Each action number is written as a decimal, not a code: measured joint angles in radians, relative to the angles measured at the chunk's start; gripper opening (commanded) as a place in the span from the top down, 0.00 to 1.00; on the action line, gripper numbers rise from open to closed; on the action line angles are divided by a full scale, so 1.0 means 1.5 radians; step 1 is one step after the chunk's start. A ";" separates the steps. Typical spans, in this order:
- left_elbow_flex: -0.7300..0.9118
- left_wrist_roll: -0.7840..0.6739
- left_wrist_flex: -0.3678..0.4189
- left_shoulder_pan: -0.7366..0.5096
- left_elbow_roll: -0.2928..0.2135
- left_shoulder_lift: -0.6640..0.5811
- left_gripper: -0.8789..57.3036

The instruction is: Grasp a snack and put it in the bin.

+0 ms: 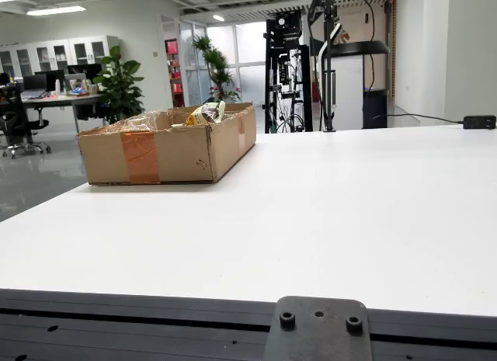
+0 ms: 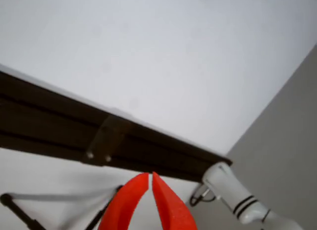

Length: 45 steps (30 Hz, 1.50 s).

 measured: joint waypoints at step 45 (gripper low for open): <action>-0.003 0.036 -0.016 0.037 0.004 0.000 0.98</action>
